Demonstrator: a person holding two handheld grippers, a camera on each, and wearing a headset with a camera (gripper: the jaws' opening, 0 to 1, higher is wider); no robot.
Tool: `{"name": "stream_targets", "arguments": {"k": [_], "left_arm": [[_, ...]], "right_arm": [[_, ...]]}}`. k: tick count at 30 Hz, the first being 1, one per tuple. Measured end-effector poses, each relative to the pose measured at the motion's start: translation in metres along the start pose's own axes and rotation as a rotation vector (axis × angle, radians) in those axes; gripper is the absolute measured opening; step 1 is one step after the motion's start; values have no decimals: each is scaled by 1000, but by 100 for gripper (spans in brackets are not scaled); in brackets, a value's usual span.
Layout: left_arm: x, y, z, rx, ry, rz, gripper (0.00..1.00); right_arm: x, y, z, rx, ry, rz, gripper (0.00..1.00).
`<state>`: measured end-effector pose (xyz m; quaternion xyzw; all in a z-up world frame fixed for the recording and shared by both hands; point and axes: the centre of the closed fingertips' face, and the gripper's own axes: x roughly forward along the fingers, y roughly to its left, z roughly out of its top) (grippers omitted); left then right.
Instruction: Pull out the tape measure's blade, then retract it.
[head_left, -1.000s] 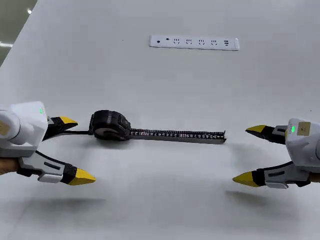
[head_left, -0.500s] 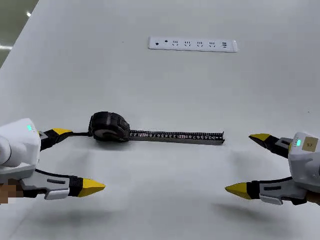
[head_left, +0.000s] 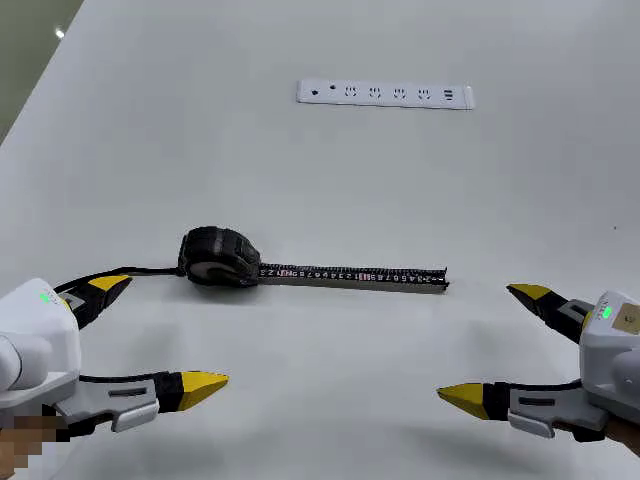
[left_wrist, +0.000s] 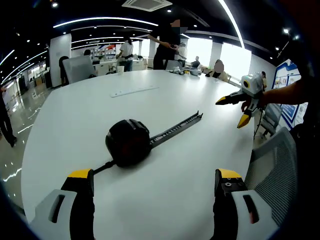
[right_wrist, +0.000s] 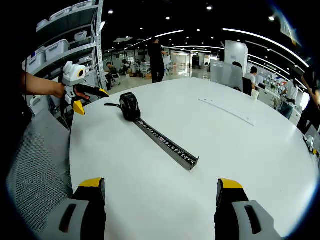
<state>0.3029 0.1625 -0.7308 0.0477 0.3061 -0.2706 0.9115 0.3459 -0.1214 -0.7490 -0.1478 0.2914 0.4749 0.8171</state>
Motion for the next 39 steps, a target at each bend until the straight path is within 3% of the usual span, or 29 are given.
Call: {"name": "stream_targets", "arguments": {"k": [8, 18, 28, 34, 39], "left_arm": [[-2, -4, -2, -6, -14, 31, 99], [-3, -22, 1, -38, -25, 74, 99], [-8, -30, 5, -51, -29, 107, 99], [-10, -34, 1, -62, -28, 119, 99], [-15, -37, 4, -92, -50, 154, 99]], "right_arm": [[-4, 12, -4, 37, -12, -24, 93], [-7, 26, 3, 102, -41, -74, 93], [-8, 42, 7, 172, -57, -104, 95], [-9, 52, 13, 194, -67, -109, 96], [-9, 53, 19, 228, -82, -129, 98]]}}
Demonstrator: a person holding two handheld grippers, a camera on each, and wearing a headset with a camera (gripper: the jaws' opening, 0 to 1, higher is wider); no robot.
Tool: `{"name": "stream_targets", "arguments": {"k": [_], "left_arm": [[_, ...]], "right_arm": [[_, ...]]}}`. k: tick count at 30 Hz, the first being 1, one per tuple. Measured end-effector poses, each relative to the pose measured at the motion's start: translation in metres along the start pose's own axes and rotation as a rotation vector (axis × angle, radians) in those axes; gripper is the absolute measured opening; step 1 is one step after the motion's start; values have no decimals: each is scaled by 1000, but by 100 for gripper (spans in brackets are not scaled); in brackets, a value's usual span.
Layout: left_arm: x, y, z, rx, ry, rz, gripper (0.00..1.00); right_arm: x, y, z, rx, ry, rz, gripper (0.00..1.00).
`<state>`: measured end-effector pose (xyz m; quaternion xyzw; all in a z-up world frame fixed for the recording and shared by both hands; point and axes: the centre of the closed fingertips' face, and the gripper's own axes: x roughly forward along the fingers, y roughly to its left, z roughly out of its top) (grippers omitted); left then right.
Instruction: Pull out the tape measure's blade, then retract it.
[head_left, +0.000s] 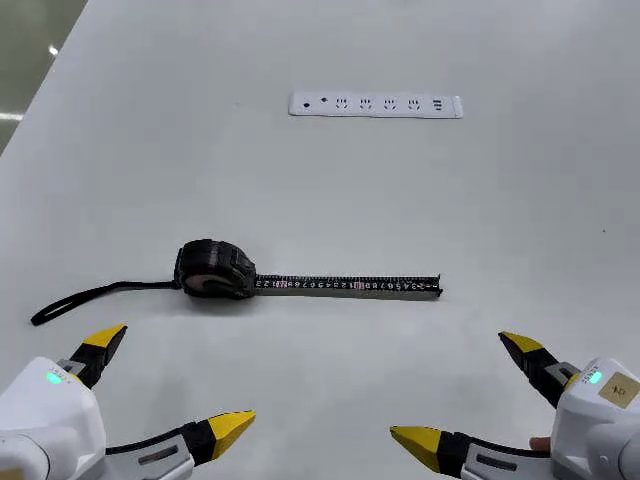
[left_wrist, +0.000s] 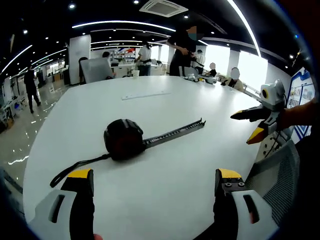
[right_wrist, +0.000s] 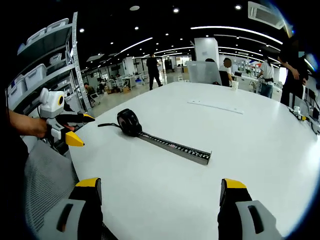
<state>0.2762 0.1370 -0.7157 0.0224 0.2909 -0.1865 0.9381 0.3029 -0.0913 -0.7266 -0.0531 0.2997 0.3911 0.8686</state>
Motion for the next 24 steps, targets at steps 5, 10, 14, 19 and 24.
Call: {"name": "stream_targets", "arguments": {"k": [5, 10, 14, 19, 24], "left_arm": [[0, -5, 0, -8, 1, 6, 99], [1, -5, 1, -5, 2, 22, 99], [1, -5, 1, -11, 1, 16, 99], [-1, -6, 4, -19, -2, 18, 99], [-1, -7, 7, -27, -12, 20, 99]], "right_arm": [[0, 4, 4, 6, -13, -12, 99], [-2, 7, 10, 44, -34, -26, 99], [-1, 8, 12, 52, -40, -30, 99], [-2, 9, 15, 55, -44, -32, 99], [-2, 7, 16, 64, -49, -40, 99]]}}
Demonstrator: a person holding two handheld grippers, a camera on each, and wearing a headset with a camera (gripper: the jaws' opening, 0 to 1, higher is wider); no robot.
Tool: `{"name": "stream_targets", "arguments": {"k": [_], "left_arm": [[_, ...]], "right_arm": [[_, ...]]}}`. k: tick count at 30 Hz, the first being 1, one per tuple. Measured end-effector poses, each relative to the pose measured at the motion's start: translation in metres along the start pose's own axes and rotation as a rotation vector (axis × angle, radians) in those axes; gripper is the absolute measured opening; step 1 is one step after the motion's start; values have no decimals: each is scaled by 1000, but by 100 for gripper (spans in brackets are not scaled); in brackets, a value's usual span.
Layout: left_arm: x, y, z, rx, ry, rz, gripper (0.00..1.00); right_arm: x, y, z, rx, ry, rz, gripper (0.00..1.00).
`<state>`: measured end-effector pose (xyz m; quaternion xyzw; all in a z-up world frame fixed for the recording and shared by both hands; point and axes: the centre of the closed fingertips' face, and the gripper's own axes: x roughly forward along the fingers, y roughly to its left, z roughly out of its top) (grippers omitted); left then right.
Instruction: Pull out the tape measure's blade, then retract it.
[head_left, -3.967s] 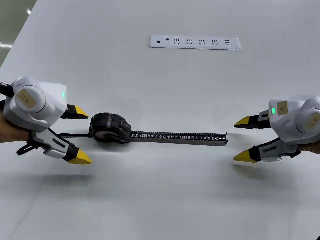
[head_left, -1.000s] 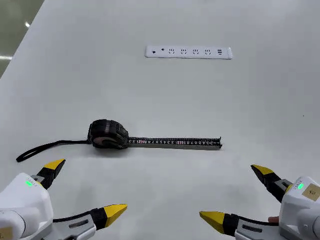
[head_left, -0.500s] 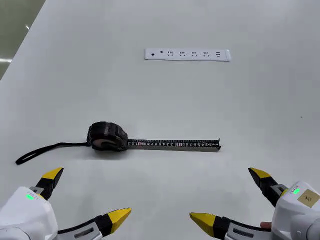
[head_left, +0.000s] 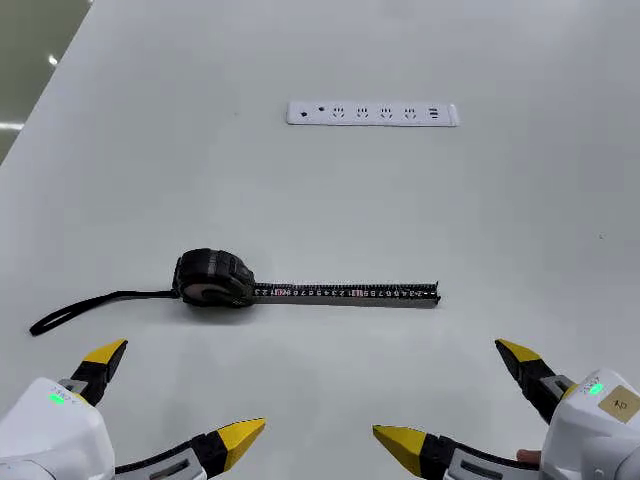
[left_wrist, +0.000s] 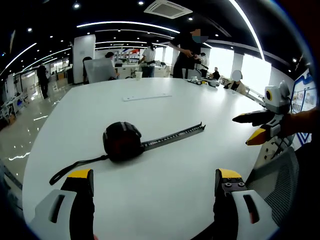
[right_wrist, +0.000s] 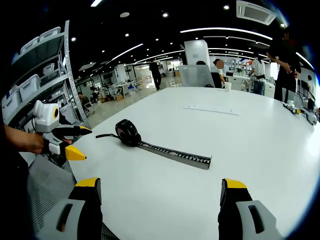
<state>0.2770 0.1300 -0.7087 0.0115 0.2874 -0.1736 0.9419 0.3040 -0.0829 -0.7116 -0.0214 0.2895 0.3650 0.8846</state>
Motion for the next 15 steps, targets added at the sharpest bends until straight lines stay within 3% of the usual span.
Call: {"name": "stream_targets", "arguments": {"k": [15], "left_arm": [[7, -4, 3, 0, -1, -11, 99]], "right_arm": [[1, -3, -1, -36, 5, 38, 99]]}}
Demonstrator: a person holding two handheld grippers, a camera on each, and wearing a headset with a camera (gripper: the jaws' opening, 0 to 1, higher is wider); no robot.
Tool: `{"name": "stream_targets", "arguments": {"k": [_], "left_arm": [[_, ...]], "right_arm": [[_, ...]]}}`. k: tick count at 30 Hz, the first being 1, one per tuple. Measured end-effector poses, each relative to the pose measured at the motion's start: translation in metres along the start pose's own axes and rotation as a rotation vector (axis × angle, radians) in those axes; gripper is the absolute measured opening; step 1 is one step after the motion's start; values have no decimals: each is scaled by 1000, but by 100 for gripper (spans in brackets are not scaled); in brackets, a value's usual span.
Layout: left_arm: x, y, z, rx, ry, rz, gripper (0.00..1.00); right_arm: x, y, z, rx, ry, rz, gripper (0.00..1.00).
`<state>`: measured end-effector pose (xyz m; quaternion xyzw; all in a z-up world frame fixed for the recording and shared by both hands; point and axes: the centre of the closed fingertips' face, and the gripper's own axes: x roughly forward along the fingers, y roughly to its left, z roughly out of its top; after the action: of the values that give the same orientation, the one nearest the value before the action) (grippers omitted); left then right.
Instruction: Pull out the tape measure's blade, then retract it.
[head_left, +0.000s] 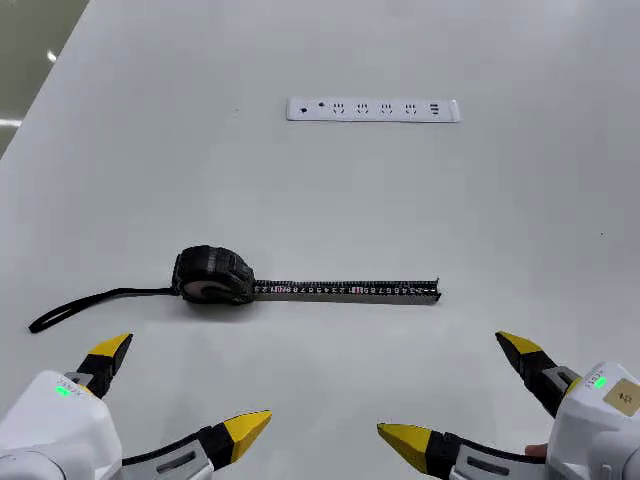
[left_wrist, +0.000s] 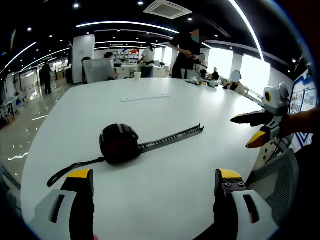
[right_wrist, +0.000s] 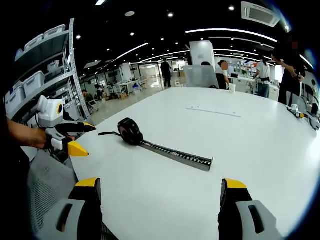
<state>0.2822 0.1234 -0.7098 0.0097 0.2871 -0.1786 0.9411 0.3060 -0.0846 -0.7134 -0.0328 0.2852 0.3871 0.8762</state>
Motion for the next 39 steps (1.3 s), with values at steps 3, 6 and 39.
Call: {"name": "stream_targets", "arguments": {"k": [3, 6, 39], "left_arm": [[3, 0, 1, 1, 0, -2, 99], [6, -1, 0, -2, 5, -7, 99], [45, 20, 0, -22, 89, 18, 98]], "right_arm": [[2, 0, -2, -9, 9, 19, 99], [4, -1, -4, -24, 20, 34, 99], [35, -31, -11, -167, 128, 199, 86]]}}
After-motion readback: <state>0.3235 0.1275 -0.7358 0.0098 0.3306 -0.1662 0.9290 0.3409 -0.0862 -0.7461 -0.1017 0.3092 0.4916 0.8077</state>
